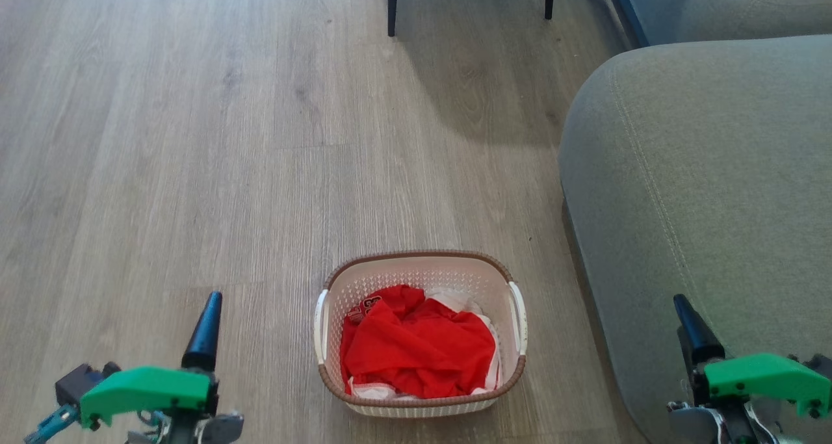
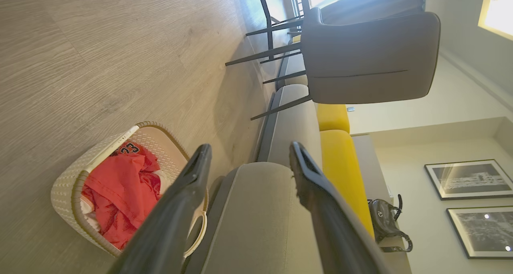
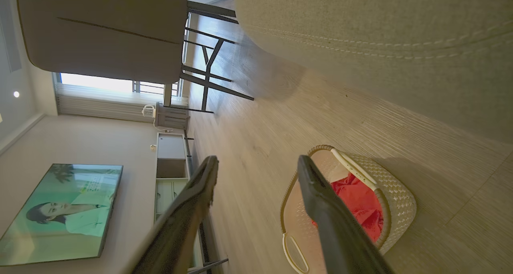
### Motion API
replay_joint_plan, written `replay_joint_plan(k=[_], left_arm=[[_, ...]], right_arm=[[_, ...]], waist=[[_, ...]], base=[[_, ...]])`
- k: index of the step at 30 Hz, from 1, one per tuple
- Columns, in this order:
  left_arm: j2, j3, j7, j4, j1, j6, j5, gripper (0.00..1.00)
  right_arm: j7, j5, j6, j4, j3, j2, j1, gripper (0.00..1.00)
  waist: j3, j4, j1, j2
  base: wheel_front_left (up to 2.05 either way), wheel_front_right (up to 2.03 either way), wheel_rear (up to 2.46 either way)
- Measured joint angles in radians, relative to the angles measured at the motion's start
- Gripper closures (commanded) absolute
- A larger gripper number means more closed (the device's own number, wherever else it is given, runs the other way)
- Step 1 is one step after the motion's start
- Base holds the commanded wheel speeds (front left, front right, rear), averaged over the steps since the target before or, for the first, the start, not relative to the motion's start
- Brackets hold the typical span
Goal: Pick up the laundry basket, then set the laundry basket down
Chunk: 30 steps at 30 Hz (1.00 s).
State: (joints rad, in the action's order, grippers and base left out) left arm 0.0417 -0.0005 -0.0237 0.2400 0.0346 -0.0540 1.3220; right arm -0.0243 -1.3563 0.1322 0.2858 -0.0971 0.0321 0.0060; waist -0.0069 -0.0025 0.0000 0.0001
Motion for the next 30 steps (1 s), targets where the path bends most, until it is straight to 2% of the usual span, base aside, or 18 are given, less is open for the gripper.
replay_joint_plan(k=[9,19,30], left_arm=[[0.0,-0.027,0.023,-0.029,0.0,0.02,-0.148,0.0],[0.007,-0.07,0.052,-0.053,0.001,0.047,-0.325,0.0],[0.03,-0.125,0.08,-0.059,0.003,0.099,-0.476,0.0]], right_arm=[[0.019,0.13,0.0,-0.038,0.013,0.0,0.0,0.0],[0.053,0.327,0.0,-0.059,0.051,0.001,0.002,0.0],[0.08,0.478,0.0,-0.064,0.073,0.001,0.005,0.0]], waist=[[-0.007,-0.002,0.0,0.0],[-0.014,-0.005,0.0,0.0],[-0.019,-0.007,0.0,0.0]], base=[[0.0,0.0,0.0],[0.0,0.0,0.0],[0.0,0.0,0.0]])
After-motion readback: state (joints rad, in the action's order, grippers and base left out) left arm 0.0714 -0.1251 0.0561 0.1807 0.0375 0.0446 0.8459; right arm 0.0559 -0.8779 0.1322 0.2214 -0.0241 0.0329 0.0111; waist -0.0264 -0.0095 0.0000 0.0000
